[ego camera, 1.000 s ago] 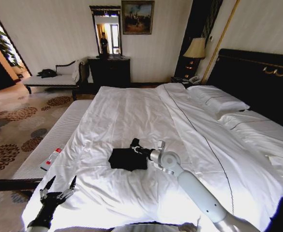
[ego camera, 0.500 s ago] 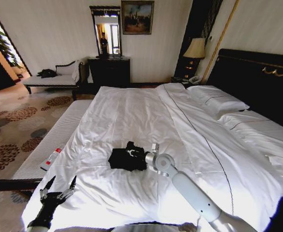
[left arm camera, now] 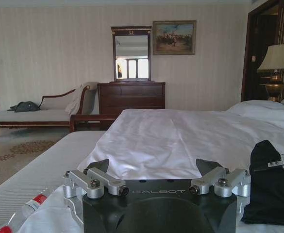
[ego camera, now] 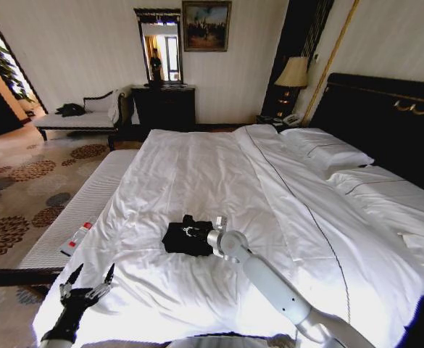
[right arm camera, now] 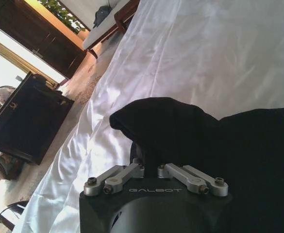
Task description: Fold the clothes on the bed.
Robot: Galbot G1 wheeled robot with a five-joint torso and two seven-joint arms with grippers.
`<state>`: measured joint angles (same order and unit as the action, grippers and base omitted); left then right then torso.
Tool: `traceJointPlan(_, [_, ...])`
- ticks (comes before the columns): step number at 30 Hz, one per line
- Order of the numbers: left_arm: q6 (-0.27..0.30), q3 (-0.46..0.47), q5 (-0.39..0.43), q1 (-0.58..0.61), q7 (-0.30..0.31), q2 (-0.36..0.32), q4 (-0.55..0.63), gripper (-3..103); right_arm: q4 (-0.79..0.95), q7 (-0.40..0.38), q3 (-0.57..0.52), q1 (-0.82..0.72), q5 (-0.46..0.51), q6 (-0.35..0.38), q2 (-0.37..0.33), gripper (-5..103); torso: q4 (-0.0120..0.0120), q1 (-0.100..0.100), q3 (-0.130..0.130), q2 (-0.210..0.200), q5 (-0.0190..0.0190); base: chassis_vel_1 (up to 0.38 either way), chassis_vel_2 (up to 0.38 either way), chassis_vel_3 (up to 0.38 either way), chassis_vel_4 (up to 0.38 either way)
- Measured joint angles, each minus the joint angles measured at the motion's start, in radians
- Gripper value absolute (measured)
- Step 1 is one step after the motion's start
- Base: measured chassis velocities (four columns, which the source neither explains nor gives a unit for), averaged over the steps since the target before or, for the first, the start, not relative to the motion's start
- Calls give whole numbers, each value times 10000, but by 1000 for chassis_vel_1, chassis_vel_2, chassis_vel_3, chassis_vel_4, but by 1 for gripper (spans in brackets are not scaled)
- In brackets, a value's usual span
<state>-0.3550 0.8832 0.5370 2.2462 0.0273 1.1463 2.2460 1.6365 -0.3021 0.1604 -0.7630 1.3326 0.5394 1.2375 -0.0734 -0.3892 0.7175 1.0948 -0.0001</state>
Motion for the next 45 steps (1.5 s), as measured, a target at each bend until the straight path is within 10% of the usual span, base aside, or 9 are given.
traceJointPlan(25, [0,0,0,0,0,0,0,100,1707,509,-424,-865,-3186,-1470,-575,91,-2,0,-1,1,0,0,0,0,0])
traceJointPlan(35, [0,1,-1,0,-1,0,0,100,-1024,1552,-181,-1605,-9543,-4051,328,100,1,0,0,1,1,0,0,0,0])
traceJointPlan(45, [0,0,-1,0,-1,0,0,100,-2193,1606,443,-1092,-10584,-4684,1434,100,1,0,0,1,0,0,0,0,0])
